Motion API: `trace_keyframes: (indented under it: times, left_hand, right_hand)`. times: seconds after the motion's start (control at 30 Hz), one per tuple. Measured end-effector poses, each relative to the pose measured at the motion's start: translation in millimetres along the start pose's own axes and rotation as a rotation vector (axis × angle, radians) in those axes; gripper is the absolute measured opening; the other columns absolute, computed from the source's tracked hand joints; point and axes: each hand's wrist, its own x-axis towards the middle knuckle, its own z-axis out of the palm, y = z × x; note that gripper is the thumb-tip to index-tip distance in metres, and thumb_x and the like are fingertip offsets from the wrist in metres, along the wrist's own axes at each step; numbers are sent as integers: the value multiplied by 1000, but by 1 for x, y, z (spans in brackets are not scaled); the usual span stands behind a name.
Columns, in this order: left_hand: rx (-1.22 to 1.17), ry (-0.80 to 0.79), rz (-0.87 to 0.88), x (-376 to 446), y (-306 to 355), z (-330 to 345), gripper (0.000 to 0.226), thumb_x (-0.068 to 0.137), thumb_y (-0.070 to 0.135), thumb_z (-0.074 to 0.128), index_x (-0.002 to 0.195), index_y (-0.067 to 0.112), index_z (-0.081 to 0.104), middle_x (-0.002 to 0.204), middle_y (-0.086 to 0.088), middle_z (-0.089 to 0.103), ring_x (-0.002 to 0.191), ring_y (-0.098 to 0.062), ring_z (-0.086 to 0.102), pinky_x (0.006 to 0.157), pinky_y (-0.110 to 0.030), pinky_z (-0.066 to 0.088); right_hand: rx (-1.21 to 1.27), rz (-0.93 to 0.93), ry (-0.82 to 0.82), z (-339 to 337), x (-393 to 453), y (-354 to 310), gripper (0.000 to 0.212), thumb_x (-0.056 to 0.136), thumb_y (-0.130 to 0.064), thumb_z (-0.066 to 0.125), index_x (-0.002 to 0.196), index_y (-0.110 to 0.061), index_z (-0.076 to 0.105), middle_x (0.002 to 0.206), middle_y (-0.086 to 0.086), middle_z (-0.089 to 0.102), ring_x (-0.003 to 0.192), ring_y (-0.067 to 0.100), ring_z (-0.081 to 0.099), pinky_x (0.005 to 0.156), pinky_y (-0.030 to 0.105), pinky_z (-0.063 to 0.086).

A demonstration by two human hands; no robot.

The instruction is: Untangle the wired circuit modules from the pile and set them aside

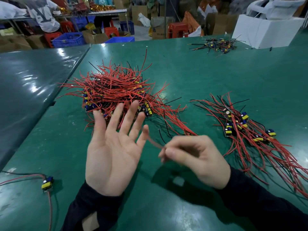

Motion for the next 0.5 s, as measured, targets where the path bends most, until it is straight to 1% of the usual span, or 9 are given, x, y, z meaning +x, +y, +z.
trace_keyframes:
  times: [0.03,0.07,0.13,0.17,0.2,0.27,0.37,0.43,0.5]
  left_hand:
    - [65,-2,20,-1,-2,1,49,85,45,49,126,18,52,115,2,68,101,-13,66,78,-27,54]
    - [155,-3,48,-2,-6,2,41,82,39,53,115,16,59,111,2,70,100,-13,67,76,-26,55]
    - [352,26,90,-5,-18,1,18,69,33,65,73,16,66,84,2,72,84,-13,70,69,-23,55]
    - [435,44,96,-6,-24,2,22,66,36,67,57,16,62,71,0,68,75,-14,69,66,-23,54]
    - [535,48,105,-8,-29,2,32,66,40,66,49,14,58,65,-3,65,70,-15,67,65,-23,53]
    - [780,11,131,-10,-40,2,35,73,39,69,54,9,63,68,-9,67,69,-13,62,67,-23,50]
    - [1008,-118,166,-15,-51,3,17,76,28,74,82,12,69,83,-1,71,78,-6,64,72,-18,48]
    - [1082,-147,196,-18,-56,3,25,72,34,74,90,18,67,90,6,71,87,-9,66,80,-22,51]
    - [1090,-132,231,-20,-57,3,28,70,35,75,90,18,63,87,5,70,85,-12,67,80,-22,51]
  right_hand:
    - [147,51,91,-2,3,-3,16,85,-15,60,76,-18,73,73,0,70,67,7,61,64,16,46]
    - [316,121,195,-5,5,-5,16,82,-14,62,73,-18,74,72,1,70,65,7,60,60,16,45]
    - [634,255,382,-12,10,-7,10,73,-15,66,68,-18,74,70,1,68,61,8,58,54,17,46]
    - [742,288,454,-16,12,-7,11,71,-16,63,67,-17,73,70,2,67,60,9,58,53,17,47]
    - [829,306,502,-19,14,-9,12,71,-16,60,66,-17,72,70,2,67,61,9,58,54,17,49]
    - [979,322,557,-21,16,-11,12,70,-15,60,66,-16,72,72,3,66,62,10,61,59,19,54]
    - [1121,343,580,-20,17,-10,5,63,-13,67,64,-13,72,73,6,68,68,13,68,67,26,58]
    - [1107,322,550,-17,15,-8,6,56,-13,71,61,-16,72,73,6,71,73,14,71,71,28,58]
    - [1002,318,495,-13,13,-7,7,55,-14,71,61,-18,73,73,5,72,74,13,71,73,26,58]
